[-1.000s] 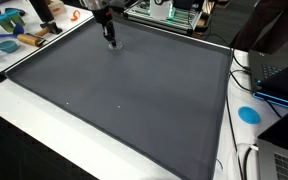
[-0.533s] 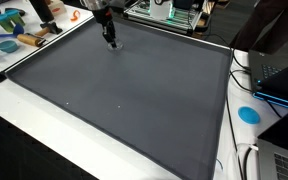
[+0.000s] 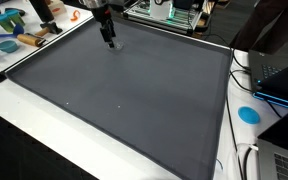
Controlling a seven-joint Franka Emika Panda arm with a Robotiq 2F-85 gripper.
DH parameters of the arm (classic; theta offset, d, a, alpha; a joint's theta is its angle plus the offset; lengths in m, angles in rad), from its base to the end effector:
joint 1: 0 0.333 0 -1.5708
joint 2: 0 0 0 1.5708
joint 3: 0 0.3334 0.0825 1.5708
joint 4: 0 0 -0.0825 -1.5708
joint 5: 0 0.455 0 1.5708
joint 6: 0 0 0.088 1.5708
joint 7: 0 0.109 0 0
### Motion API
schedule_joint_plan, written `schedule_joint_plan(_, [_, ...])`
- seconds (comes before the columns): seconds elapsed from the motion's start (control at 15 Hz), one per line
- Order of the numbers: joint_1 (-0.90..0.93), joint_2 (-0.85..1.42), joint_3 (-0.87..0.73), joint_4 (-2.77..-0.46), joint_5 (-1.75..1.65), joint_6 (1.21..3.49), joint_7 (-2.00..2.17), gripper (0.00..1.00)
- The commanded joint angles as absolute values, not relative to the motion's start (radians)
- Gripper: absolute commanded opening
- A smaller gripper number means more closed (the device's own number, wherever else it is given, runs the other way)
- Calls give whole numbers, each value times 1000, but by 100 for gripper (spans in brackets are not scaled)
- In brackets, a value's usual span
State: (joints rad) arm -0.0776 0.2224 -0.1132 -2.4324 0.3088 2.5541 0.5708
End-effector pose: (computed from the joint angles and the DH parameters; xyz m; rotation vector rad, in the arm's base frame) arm 0.5054 -0.1045 0.1597 -2.6346 1.4838 0.1795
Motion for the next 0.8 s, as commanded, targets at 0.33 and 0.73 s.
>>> schedule_joint_plan(0.33, [-60,106,-139,-2428,147,2418,625,100])
schedule_joint_plan(0.73, [-64,36,-110,-2366,51,2268,526,100])
